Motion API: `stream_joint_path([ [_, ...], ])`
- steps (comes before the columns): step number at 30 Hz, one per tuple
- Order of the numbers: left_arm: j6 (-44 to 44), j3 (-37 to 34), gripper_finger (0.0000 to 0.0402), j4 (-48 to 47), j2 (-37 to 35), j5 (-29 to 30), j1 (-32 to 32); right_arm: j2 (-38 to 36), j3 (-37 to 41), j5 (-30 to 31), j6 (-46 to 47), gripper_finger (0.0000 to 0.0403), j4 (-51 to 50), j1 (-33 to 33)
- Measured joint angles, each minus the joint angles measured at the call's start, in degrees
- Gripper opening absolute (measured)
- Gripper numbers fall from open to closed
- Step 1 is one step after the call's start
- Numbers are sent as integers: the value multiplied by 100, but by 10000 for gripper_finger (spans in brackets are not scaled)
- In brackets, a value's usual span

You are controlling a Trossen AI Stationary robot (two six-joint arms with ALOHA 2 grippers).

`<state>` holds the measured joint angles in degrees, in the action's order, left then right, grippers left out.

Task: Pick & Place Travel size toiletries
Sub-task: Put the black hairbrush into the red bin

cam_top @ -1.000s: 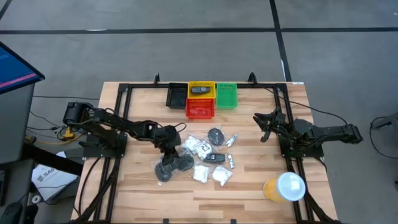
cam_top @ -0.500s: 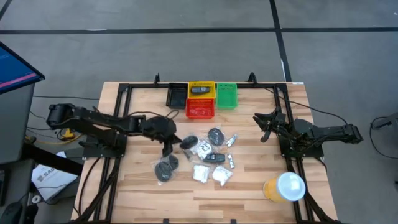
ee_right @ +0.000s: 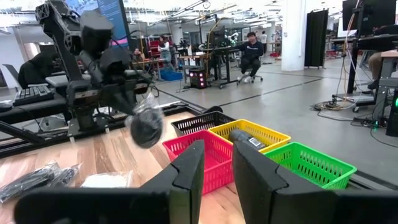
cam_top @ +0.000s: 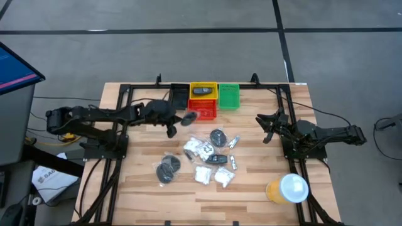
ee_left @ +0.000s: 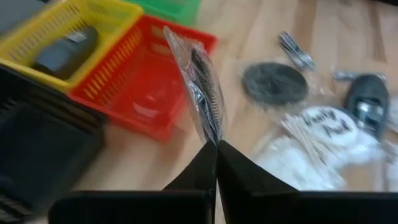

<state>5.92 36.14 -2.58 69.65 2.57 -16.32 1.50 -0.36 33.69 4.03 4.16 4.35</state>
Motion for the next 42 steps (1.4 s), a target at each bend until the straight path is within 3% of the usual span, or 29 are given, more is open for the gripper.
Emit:
stream_joint_path([
  [9, -825, 521, 0, -10, 233, -48, -462, -1, 0, 2, -11, 76, 9, -3],
  [23, -2056, 1851, 0, -24, 2020, -380, -943, 0, 0, 2, -9, 76, 9, -3],
  [28, -2536, 2244, 0, -445, 2404, -439, -1007, -2, 0, 2, -9, 76, 7, -3],
  [42, -2924, 2368, 0, -799, 2688, -849, -1013, 0, 0, 2, -9, 76, 2, -3],
])
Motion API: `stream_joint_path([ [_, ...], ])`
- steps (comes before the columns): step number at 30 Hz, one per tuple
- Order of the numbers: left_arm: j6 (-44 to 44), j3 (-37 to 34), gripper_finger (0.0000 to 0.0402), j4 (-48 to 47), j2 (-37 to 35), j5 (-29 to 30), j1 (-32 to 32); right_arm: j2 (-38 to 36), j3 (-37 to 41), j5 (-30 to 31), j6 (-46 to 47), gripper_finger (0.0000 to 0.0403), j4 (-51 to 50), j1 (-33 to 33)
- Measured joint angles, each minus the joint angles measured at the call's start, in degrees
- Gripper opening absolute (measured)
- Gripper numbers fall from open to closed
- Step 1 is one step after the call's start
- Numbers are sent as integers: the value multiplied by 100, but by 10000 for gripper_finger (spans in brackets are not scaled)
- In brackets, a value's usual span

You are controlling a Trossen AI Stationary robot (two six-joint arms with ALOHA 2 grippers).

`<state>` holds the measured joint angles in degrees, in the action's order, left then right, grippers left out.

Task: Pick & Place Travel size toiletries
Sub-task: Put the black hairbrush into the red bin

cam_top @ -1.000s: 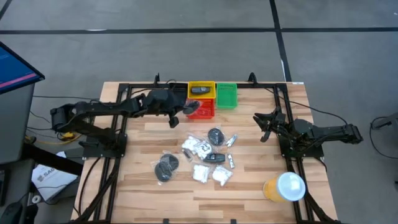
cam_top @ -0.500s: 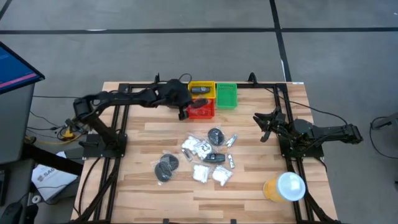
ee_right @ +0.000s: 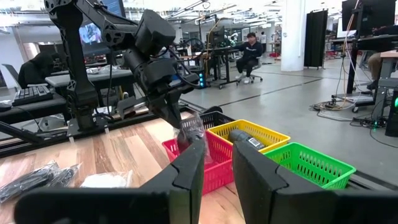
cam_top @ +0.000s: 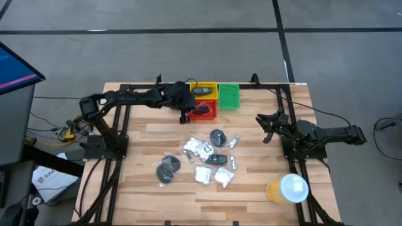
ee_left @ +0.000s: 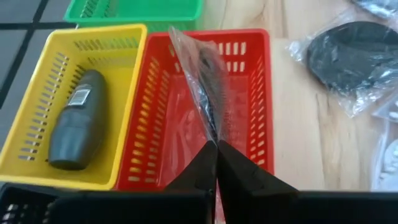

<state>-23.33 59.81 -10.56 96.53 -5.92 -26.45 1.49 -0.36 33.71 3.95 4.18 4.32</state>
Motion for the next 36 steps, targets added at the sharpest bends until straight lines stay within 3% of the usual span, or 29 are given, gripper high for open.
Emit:
stream_joint_path([
  [16, -44, 0, 13, -29, 0, -2, 1, -2, 0, 0, 0, 76, -2, 0],
  [26, 81, 0, 96, 112, 0, -204, 70, -2, 0, 0, 0, 76, -4, 0],
  [33, 130, -2, 148, 414, 0, 895, 69, -2, 0, 0, 9, 76, -4, 0],
  [36, 160, -2, 158, 459, -2, 905, 72, -1, 0, 0, 9, 76, -4, 0],
])
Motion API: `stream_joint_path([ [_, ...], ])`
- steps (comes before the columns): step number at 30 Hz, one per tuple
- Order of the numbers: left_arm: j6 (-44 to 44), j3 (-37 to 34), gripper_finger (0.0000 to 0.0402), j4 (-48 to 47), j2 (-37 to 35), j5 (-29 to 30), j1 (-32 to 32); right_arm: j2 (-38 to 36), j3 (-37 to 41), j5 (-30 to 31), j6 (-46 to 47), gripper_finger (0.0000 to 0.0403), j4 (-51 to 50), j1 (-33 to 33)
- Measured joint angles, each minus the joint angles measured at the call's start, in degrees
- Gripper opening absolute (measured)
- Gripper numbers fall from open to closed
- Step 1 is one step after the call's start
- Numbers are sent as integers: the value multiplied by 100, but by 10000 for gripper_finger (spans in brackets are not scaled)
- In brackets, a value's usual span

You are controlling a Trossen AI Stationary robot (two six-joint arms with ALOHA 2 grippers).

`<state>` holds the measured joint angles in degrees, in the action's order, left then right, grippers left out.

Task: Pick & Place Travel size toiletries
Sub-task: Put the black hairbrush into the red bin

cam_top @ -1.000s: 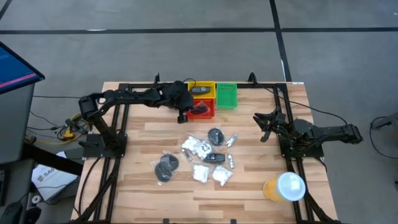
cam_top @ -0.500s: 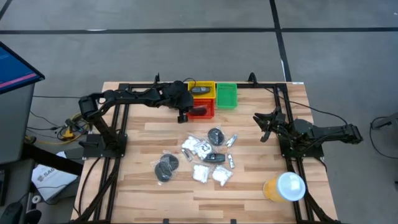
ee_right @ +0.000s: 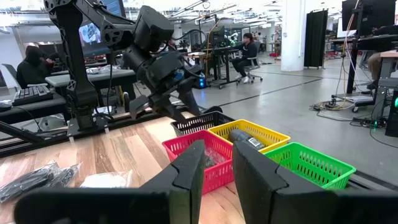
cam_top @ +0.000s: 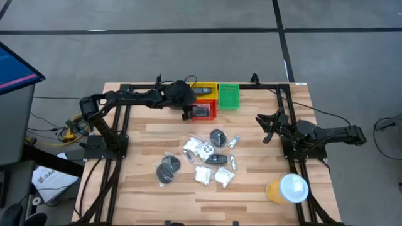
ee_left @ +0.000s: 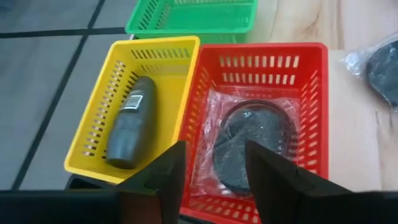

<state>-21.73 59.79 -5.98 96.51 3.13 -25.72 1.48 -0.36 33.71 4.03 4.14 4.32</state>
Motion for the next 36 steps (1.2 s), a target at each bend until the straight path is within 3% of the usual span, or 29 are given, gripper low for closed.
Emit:
stream_joint_path([
  [7, 266, 0, 163, -273, -100, -179, 346, 0, 0, 0, 2, 76, 1, 0],
  [18, 1281, -534, 154, -1475, -1380, -1053, 1429, 88, 0, 0, 7, 76, 1, 5],
  [29, 3038, -1738, 153, -1485, -2495, -1058, 2745, 182, 0, -106, 139, 76, 121, 14],
  [36, 3617, -2328, 153, -1168, -2568, -826, 3238, 252, 0, -905, 398, 76, 381, 11],
])
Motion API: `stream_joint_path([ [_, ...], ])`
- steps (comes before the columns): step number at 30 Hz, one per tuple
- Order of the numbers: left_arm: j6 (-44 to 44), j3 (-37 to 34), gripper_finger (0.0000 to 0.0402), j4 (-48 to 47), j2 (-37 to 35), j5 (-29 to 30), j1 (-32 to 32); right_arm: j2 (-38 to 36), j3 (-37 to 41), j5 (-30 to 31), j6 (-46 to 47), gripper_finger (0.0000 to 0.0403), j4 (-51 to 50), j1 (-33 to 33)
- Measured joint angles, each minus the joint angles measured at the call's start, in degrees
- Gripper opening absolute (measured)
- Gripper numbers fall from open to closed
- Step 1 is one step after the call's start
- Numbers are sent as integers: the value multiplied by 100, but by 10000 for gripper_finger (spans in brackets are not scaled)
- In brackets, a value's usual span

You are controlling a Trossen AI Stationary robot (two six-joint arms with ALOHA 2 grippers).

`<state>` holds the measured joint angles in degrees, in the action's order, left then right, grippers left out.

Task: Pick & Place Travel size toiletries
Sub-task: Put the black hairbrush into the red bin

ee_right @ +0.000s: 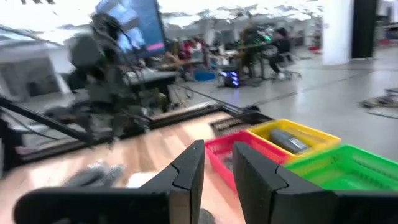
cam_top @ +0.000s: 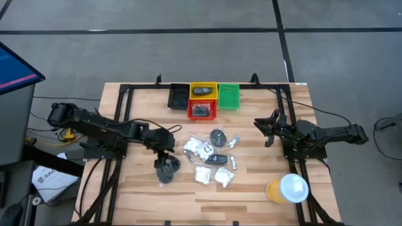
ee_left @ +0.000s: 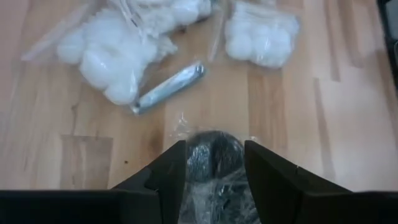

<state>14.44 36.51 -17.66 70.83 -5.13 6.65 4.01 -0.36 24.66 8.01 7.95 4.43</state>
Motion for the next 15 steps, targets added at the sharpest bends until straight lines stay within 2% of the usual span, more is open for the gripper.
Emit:
stream_joint_path([
  [6, -45, -253, 153, 733, 71, 71, -6, 306, -39, -264, -28, 76, 225, -1],
  [15, -79, -262, 153, 803, 930, 228, -35, 1674, -373, -279, -109, 76, 714, -2],
])
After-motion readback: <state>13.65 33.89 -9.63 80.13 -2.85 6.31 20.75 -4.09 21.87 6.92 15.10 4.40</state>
